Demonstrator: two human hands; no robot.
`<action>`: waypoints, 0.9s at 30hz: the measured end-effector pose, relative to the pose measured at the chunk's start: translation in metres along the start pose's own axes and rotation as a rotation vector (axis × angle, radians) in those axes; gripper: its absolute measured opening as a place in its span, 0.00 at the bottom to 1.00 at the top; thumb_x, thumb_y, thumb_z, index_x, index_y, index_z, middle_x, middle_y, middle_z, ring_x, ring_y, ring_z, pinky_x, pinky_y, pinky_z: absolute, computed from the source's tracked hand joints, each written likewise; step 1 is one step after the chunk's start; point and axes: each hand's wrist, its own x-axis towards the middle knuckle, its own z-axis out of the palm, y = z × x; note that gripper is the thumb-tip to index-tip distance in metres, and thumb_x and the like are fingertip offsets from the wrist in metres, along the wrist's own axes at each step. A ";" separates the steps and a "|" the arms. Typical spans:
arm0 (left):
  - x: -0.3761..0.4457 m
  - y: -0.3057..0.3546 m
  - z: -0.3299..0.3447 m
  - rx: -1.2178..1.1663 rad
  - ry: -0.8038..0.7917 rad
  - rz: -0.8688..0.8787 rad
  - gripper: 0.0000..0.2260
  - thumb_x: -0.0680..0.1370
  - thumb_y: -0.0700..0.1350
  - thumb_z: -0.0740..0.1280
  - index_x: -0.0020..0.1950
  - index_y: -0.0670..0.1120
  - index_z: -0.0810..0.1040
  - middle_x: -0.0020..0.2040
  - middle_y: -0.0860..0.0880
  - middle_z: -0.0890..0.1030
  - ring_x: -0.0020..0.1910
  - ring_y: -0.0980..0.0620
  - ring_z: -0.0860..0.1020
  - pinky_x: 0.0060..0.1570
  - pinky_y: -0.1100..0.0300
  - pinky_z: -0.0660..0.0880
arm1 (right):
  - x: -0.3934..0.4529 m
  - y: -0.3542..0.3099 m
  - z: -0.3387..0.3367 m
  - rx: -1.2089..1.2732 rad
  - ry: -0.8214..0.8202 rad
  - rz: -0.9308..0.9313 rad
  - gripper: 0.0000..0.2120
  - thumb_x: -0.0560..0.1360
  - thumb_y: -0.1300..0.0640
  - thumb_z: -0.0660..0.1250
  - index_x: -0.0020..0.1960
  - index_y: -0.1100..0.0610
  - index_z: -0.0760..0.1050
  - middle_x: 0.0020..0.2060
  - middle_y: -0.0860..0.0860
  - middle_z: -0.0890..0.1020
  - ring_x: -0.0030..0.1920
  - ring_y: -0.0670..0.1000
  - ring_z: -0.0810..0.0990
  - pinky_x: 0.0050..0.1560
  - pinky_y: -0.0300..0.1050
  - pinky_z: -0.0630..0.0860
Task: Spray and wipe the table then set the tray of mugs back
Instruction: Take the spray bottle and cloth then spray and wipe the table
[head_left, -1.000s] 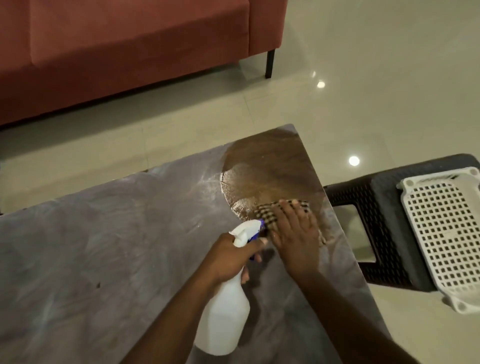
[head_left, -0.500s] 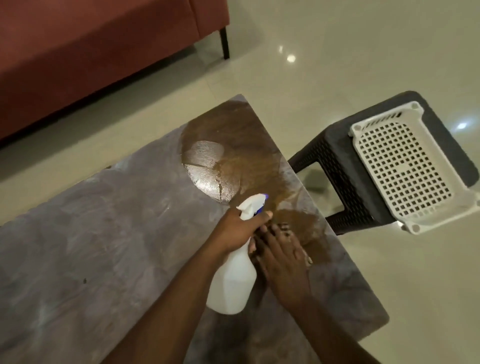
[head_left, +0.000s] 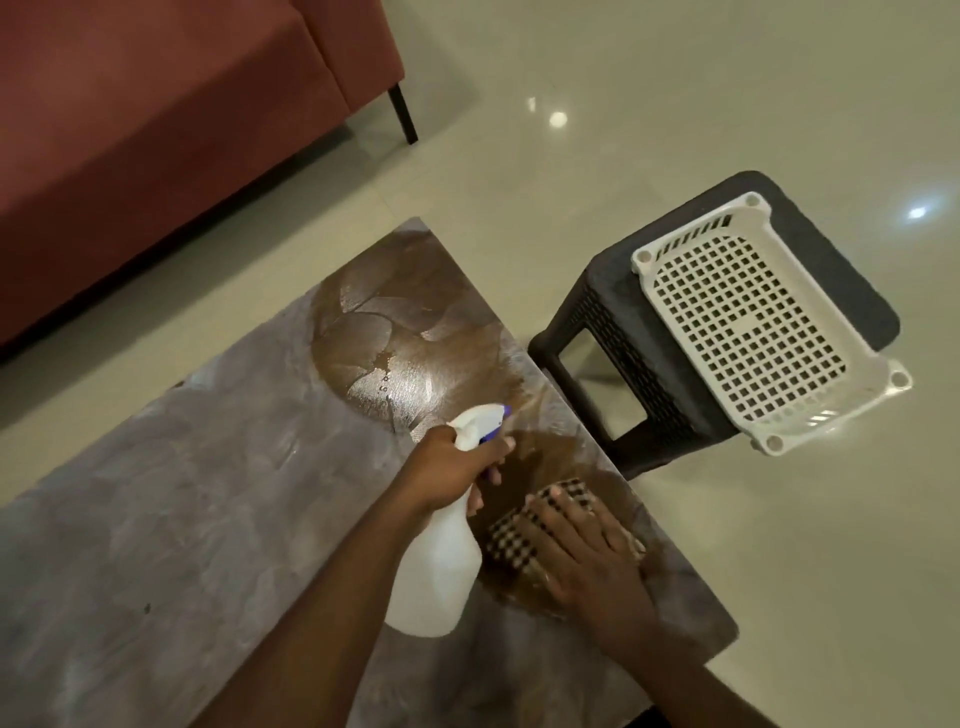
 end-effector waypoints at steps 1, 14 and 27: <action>-0.003 -0.002 0.000 -0.010 -0.071 -0.007 0.11 0.77 0.47 0.69 0.58 0.48 0.79 0.40 0.41 0.84 0.20 0.49 0.72 0.24 0.62 0.71 | -0.007 0.013 -0.004 -0.010 -0.024 -0.118 0.24 0.74 0.49 0.61 0.70 0.48 0.66 0.69 0.50 0.70 0.71 0.53 0.64 0.68 0.58 0.61; 0.008 0.007 -0.021 -0.079 -0.001 0.043 0.12 0.76 0.51 0.70 0.51 0.42 0.83 0.44 0.40 0.85 0.25 0.45 0.73 0.29 0.58 0.74 | 0.219 0.048 -0.011 -0.019 0.056 0.043 0.25 0.71 0.49 0.69 0.67 0.52 0.71 0.66 0.52 0.74 0.69 0.56 0.68 0.67 0.57 0.65; -0.010 -0.002 0.011 -0.033 0.025 0.012 0.19 0.75 0.53 0.70 0.65 0.54 0.75 0.44 0.46 0.86 0.23 0.50 0.75 0.27 0.60 0.73 | 0.064 0.057 -0.014 0.098 0.095 0.215 0.23 0.73 0.49 0.60 0.67 0.52 0.70 0.66 0.53 0.74 0.68 0.56 0.69 0.67 0.58 0.63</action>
